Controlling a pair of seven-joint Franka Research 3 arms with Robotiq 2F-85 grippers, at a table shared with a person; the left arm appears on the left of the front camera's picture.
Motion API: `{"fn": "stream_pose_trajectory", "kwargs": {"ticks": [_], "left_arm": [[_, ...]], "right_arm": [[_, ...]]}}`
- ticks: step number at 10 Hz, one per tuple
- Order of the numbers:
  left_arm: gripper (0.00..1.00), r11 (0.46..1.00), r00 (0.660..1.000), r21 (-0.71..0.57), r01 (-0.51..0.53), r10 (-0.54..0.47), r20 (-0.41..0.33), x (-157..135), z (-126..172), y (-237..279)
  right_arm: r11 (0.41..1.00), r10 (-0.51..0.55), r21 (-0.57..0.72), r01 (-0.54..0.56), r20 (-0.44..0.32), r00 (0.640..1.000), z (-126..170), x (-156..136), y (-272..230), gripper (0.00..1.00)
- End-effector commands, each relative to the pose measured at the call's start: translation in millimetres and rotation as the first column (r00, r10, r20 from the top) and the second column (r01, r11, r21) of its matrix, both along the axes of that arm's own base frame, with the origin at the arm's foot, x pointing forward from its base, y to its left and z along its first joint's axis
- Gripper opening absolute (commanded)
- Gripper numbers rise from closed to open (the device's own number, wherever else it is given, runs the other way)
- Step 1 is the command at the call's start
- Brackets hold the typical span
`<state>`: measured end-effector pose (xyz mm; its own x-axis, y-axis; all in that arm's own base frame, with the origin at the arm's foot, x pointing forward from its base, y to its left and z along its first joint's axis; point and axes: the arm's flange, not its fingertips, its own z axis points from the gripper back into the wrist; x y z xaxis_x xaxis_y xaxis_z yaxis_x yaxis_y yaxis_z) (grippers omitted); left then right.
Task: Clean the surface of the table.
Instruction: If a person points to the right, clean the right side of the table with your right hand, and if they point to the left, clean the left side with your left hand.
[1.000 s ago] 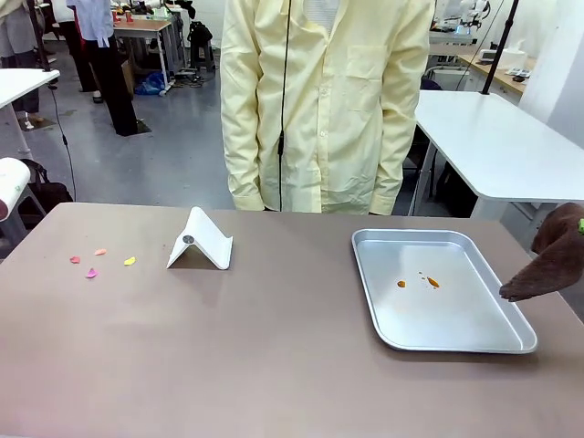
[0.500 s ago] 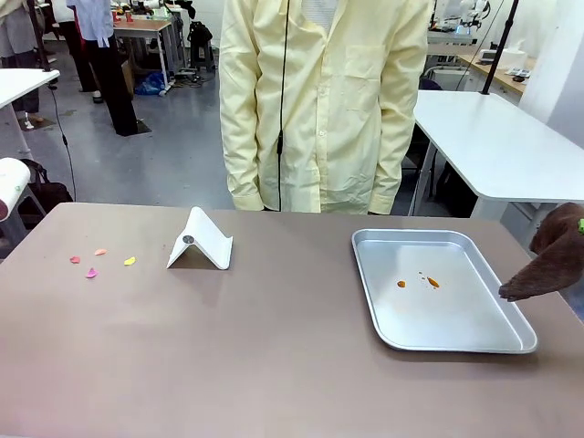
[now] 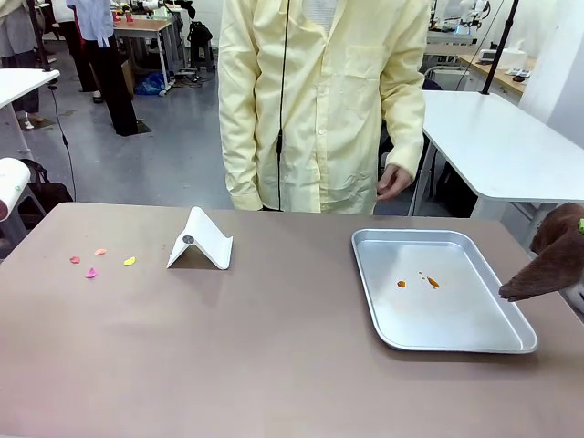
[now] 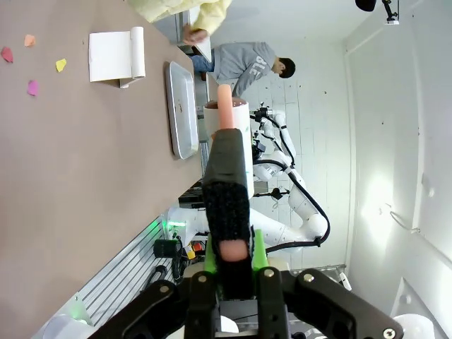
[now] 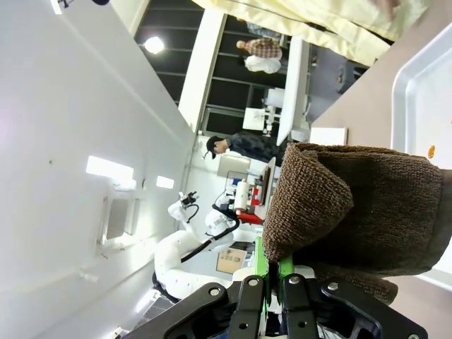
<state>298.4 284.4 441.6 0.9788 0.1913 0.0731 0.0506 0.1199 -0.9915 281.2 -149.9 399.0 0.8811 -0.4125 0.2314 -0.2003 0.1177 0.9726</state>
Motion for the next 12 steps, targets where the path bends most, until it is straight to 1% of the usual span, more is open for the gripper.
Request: {"fn": "stream_pose_trajectory", "kwargs": {"ticks": [1,10,11,12], "left_arm": [[0.0,1.0,1.0,0.004,-0.004,0.004,-0.009,-3,5,-1],[0.0,1.0,1.0,0.004,-0.004,0.004,-0.009,-3,5,-1],[0.0,1.0,1.0,0.004,-0.004,0.004,-0.009,-3,5,-1],[0.0,1.0,1.0,0.004,-0.004,0.004,-0.009,-3,5,-1]], "right_arm": [[1.0,-0.005,0.024,0.006,-0.01,1.0,8,3,4,0.02],[1.0,-0.005,0.024,0.006,-0.01,1.0,8,3,4,0.02],[1.0,0.0,0.0,0.0,0.0,1.0,0,0,0,0.06],[0.994,0.018,-0.109,-0.02,-0.019,1.0,1,14,7,0.06]]}}
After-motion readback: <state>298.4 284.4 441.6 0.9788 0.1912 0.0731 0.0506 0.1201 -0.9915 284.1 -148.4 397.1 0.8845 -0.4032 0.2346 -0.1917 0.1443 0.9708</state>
